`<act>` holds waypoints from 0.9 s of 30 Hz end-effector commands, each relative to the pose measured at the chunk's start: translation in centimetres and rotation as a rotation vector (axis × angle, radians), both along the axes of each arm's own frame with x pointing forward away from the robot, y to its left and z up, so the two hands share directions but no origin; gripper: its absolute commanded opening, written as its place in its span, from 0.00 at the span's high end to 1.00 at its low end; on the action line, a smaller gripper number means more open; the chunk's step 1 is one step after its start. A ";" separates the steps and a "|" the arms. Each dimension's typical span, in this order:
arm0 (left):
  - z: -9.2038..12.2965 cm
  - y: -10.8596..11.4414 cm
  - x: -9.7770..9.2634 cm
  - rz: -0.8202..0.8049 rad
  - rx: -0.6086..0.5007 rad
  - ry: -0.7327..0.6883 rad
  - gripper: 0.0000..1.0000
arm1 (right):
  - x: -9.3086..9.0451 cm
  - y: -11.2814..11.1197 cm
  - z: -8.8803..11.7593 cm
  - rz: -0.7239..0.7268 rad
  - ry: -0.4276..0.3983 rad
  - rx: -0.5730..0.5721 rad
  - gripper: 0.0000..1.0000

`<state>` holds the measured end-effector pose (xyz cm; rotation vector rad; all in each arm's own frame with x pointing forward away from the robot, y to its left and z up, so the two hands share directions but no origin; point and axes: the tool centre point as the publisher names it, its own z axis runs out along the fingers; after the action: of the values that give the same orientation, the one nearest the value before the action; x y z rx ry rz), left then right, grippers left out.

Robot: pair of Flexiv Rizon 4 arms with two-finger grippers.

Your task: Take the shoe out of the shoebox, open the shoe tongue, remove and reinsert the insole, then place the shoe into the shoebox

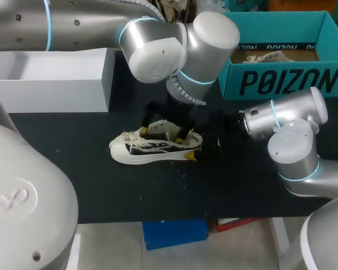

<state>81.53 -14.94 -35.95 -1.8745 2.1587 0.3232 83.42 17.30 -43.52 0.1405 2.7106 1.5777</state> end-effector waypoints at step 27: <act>-1.1 1.6 -0.6 -0.002 0.072 0.028 1.00 | 0.0 0.2 -0.2 -0.002 -0.001 -0.001 1.00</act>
<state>80.98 -13.54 -37.15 -1.8437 2.1333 0.4258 83.42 17.30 -43.52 0.1406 2.7106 1.5777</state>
